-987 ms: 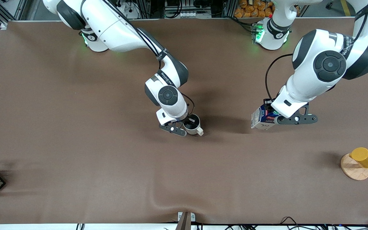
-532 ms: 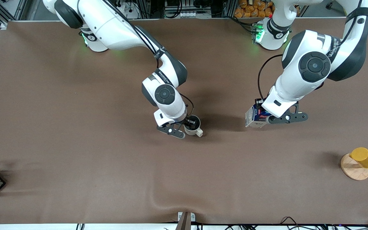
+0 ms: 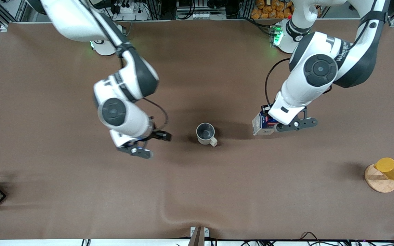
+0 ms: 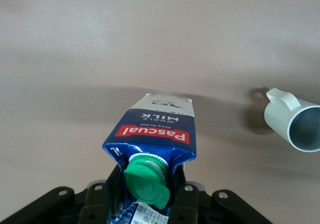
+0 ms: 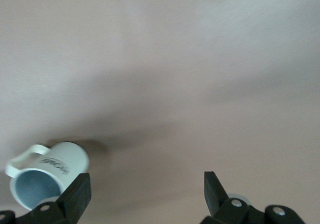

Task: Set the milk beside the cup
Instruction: 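Withdraw the right gripper while the left gripper carries the carton toward the mug, then lower the milk carton beside the mug with the left gripper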

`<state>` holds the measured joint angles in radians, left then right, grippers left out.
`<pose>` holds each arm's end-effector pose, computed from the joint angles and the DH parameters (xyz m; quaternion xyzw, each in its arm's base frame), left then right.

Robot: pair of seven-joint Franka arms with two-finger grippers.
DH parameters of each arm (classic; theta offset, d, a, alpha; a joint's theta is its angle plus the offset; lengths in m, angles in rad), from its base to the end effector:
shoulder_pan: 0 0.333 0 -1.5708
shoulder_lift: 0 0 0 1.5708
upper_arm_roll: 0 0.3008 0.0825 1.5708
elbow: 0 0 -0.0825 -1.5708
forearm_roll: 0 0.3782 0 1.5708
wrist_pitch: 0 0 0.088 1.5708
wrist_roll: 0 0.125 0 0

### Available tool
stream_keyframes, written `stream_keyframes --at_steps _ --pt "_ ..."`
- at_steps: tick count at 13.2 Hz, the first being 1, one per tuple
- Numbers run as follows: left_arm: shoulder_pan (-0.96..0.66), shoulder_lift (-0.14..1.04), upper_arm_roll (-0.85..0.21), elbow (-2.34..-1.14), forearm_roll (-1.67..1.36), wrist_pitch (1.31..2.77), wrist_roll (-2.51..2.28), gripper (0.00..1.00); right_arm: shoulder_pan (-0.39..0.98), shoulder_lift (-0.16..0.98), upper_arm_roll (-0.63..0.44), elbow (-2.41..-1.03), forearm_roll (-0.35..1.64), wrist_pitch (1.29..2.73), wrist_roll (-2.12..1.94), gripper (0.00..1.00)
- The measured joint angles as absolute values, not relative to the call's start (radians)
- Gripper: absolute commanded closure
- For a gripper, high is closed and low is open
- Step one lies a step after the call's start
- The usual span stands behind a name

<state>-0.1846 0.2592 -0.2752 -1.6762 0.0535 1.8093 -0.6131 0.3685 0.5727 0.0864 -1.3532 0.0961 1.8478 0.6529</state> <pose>0.5543 -0.2561 0.4150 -0.9957 -0.0710 0.0547 0.0215 0.6238 0.3035 0.3575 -0.9897 0.1192 0.0688 0.0389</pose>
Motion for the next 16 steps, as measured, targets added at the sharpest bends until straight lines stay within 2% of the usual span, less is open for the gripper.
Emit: stream_keyframes --at_steps 6,10,12,16 --pt "-0.327 0.327 -0.280 -1.670 0.049 1.811 -0.779 0.60 0.117 0.367 0.061 -1.459 0.096 1.663 0.163 0.00" --pt "-0.461 0.425 -0.279 -1.556 0.049 1.818 -0.912 0.61 0.096 0.221 -0.055 -1.503 0.087 1.613 -0.062 0.00" --pt "-0.515 0.487 -0.276 -1.489 0.049 1.827 -0.940 0.61 0.042 0.143 -0.074 -1.518 0.064 1.570 -0.134 0.00" --pt "-0.564 0.547 -0.270 -1.449 0.079 1.866 -0.940 0.61 0.015 0.016 -0.078 -1.531 0.003 1.485 -0.160 0.00"
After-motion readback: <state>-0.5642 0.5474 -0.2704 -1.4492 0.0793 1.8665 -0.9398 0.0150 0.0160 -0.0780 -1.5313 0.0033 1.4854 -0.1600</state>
